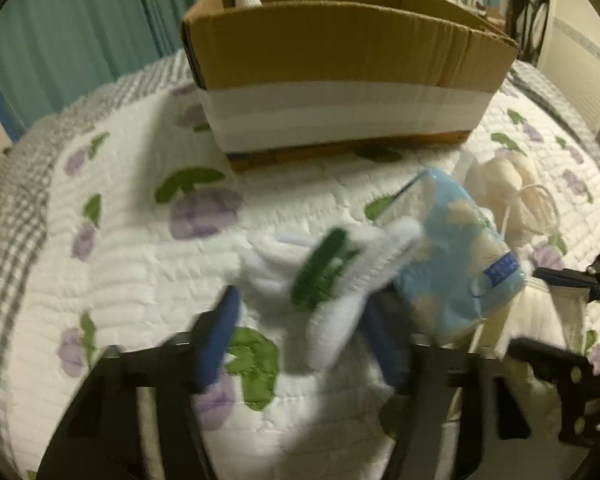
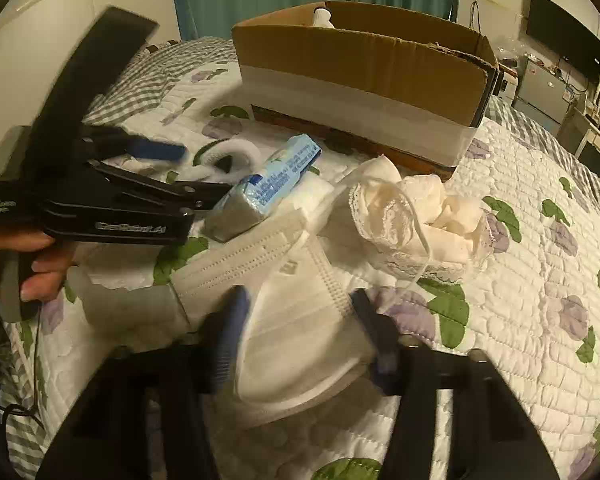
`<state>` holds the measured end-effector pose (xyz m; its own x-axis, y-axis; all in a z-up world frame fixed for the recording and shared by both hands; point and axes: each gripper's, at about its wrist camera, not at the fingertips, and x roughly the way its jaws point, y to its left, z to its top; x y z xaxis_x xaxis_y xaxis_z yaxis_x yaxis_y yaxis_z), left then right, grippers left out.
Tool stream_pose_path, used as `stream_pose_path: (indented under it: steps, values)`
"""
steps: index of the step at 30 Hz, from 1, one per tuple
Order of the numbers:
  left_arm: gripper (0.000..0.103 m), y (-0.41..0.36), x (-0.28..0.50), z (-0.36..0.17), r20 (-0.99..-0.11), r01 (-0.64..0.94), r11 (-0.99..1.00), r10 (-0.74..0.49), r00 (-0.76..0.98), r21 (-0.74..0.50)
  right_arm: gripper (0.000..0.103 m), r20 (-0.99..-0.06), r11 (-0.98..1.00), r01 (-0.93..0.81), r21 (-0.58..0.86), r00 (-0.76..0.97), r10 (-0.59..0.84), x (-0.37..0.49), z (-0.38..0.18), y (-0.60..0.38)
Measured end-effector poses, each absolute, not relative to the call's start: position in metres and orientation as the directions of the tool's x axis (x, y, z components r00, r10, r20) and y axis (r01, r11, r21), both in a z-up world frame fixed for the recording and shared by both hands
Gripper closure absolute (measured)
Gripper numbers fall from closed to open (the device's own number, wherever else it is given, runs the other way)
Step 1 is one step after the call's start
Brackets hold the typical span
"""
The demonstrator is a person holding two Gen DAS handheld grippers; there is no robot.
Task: Organize soft objects
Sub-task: 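Grasp the white glove with the left gripper while the right grasps the face mask, then carry the glove and face mask into the box and release both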
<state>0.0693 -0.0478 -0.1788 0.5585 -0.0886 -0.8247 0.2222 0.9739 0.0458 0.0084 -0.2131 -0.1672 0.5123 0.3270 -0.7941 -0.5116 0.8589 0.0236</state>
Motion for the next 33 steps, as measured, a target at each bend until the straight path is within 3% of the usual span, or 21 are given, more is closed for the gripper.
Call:
stream_pose_path:
  steps: [2,3,6,18,33]
  values:
    - [0.067,-0.049,0.066,-0.178,-0.823,0.234,0.972,-0.106,0.558,0.034,0.071,-0.792,0.865,-0.501,0.016,0.521,0.317,0.008,-0.166,-0.213]
    - [0.082,-0.050,0.064,-0.176,-0.820,0.241,0.970,-0.109,0.561,0.037,0.076,-0.791,0.867,-0.499,0.022,0.521,0.320,0.007,-0.165,-0.214]
    - [0.086,-0.050,0.057,-0.172,-0.815,0.254,0.967,-0.121,0.567,0.033,0.088,-0.787,0.873,-0.485,0.054,0.517,0.337,0.006,-0.162,-0.217]
    - [0.086,-0.031,0.039,-0.135,-0.755,0.230,0.973,-0.135,0.642,0.022,0.098,-0.753,0.886,-0.462,0.039,0.570,0.330,-0.011,-0.135,-0.218]
    - [0.086,-0.006,0.002,-0.073,-0.644,0.216,0.976,-0.154,0.749,0.017,0.100,-0.653,0.910,-0.414,-0.013,0.693,0.306,-0.033,-0.067,-0.201]
